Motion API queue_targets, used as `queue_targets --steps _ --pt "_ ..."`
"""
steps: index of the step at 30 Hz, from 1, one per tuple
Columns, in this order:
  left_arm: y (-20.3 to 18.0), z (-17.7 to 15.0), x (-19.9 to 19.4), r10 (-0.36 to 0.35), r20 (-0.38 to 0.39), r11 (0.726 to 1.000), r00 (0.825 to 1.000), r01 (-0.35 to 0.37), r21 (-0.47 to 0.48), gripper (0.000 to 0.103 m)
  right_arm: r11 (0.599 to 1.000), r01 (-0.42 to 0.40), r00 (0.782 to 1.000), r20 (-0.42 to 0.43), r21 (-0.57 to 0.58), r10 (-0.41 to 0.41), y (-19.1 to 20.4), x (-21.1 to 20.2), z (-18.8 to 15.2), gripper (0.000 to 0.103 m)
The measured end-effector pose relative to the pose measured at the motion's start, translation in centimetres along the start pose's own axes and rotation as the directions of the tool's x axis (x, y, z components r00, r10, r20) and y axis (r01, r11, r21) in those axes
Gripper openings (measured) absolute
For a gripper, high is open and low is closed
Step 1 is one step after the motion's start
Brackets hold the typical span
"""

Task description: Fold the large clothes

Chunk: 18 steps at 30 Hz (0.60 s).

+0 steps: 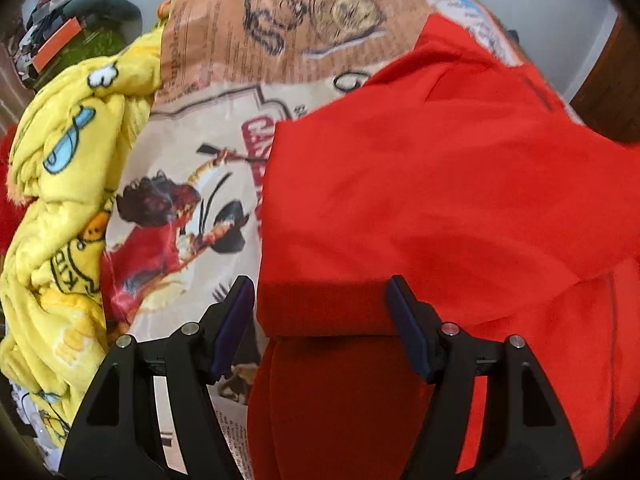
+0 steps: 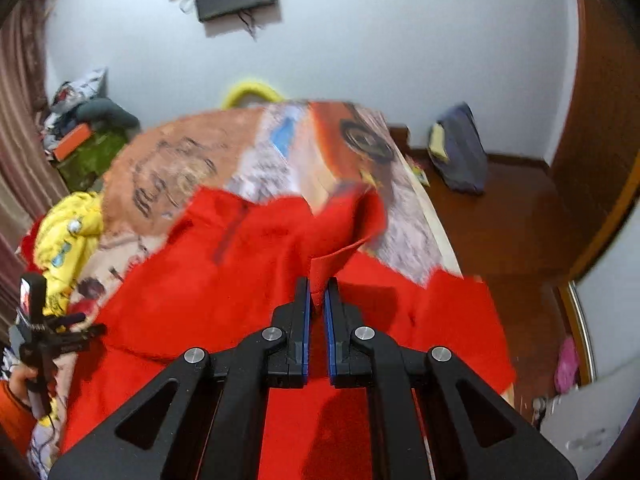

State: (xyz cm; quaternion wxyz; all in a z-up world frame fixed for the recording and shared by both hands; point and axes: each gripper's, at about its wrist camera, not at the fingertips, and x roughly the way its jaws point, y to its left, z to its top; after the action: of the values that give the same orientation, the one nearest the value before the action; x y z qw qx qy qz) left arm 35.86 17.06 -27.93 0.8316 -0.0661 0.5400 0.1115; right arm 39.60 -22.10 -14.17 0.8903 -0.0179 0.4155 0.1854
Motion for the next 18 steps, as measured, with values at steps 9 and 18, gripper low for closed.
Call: queue_targets --steps 9,18 --pt "0.7 -0.5 0.3 0.032 -0.005 0.999 0.999 -0.032 -0.015 0.068 0.996 -0.032 0.985 -0.168 0.088 0.047 -3.1 4.0 -5.4 0.006" --pt "0.0 -0.5 -0.9 0.079 -0.001 0.995 0.997 -0.079 0.058 0.068 1.000 -0.006 0.969 -0.249 0.016 0.010 -3.6 3.2 -6.7 0.020"
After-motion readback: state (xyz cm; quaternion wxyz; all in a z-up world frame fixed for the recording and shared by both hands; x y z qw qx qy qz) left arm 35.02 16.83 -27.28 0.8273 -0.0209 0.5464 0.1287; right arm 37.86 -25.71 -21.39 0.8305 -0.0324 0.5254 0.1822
